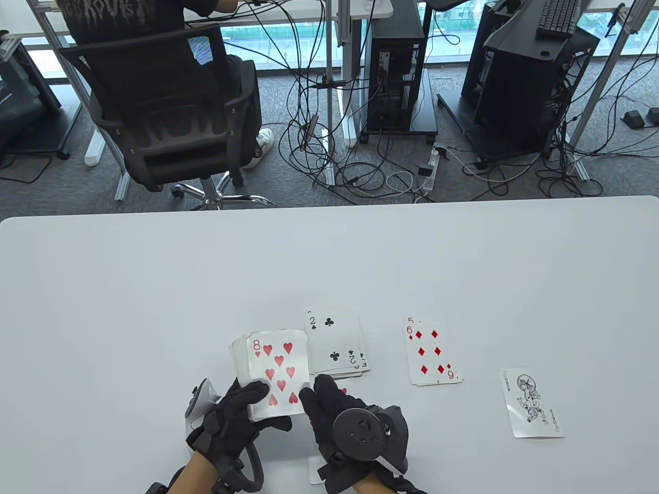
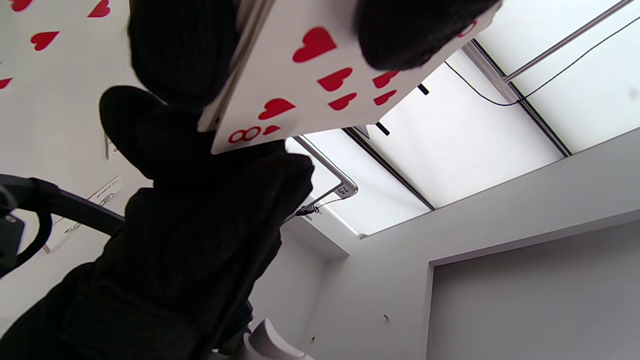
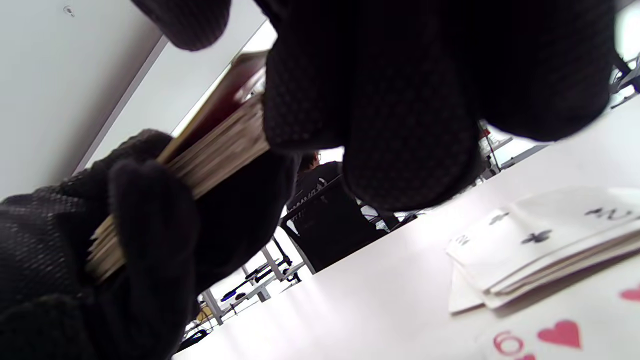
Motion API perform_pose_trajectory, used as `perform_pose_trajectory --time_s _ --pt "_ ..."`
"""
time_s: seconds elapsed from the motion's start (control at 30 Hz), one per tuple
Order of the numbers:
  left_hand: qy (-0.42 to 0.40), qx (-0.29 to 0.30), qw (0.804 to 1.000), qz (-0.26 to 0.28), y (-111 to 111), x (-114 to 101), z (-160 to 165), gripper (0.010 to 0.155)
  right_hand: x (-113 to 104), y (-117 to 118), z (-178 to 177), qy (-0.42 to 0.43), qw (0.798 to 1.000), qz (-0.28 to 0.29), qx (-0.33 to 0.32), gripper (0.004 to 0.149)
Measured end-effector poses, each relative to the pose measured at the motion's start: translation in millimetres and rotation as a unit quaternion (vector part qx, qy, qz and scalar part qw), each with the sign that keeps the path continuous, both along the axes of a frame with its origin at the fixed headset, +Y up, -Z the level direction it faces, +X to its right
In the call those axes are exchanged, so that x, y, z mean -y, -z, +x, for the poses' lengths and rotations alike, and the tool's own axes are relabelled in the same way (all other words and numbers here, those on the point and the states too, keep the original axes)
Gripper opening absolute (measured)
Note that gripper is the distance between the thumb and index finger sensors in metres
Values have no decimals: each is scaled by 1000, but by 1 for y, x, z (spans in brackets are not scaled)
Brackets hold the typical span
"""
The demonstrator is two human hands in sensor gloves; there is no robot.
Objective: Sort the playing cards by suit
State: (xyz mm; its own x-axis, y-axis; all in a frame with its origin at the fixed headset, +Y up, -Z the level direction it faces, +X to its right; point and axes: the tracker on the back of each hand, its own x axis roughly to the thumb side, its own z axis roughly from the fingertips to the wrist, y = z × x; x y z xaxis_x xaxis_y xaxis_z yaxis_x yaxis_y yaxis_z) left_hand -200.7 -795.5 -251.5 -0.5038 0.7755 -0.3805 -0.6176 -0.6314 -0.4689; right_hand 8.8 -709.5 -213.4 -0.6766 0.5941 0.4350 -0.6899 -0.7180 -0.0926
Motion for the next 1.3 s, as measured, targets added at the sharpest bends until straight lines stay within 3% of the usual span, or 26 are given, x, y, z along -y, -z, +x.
perform_pose_trajectory --time_s 0.17,0.3,0.4,0.53,0.73,1.07,1.3 --pt "3 10 1000 6 -1 -1 3 55 4 -4 -2 -30 999 9 -5 79" --pt "4 24 1000 12 -2 -2 8 55 5 -6 -4 -63 998 23 4 84" --pt "9 29 999 15 -3 -3 10 55 4 -7 1 -52 997 45 30 74" --pt "13 33 999 19 -3 -2 10 55 4 -5 6 4 999 30 34 56" --pt "19 37 999 18 -3 -2 10 55 8 -3 10 28 999 9 32 43" --pt "15 36 999 20 -2 -2 11 55 9 -1 17 43 997 20 59 39" --pt "16 31 999 16 -2 -2 11 55 10 4 28 58 995 -4 83 39"
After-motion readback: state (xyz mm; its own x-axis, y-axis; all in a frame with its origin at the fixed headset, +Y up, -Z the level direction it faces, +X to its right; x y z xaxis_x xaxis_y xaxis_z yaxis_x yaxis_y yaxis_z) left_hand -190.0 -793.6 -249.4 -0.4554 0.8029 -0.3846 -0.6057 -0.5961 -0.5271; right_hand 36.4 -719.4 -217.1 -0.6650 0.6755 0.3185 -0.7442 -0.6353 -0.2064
